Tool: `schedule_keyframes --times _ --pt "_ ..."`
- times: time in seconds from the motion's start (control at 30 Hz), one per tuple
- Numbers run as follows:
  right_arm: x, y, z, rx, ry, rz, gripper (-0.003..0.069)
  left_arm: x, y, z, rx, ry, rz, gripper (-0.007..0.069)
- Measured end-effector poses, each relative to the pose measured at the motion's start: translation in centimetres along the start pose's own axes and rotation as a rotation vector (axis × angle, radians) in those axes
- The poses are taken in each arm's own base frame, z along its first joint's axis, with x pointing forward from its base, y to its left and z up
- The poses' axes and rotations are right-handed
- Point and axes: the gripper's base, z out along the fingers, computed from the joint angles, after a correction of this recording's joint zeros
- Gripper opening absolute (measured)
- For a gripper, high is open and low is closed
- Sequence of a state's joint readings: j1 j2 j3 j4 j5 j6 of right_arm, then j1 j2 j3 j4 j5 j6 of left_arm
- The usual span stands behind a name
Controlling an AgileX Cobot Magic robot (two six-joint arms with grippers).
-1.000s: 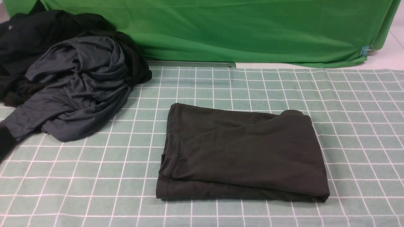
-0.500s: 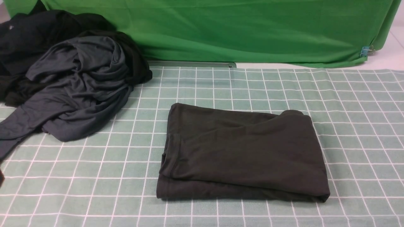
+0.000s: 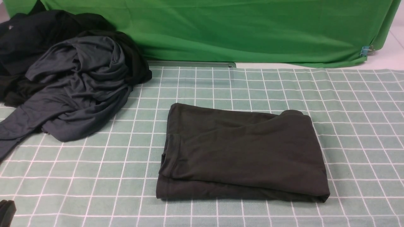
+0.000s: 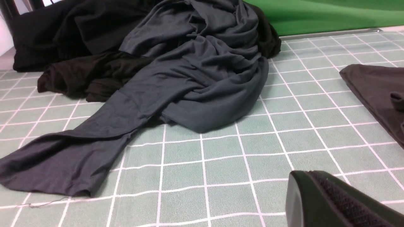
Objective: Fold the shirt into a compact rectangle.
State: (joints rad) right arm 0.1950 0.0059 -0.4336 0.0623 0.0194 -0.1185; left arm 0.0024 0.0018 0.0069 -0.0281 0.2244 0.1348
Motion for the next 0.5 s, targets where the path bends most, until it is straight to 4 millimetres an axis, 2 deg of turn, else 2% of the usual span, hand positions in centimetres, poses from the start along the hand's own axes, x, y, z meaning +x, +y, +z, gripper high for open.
schedule_keyframes --times 0.5 --pt "0.00 0.00 0.00 0.000 0.000 0.000 0.0235 0.00 0.00 0.00 0.000 0.000 0.000 0.0003"
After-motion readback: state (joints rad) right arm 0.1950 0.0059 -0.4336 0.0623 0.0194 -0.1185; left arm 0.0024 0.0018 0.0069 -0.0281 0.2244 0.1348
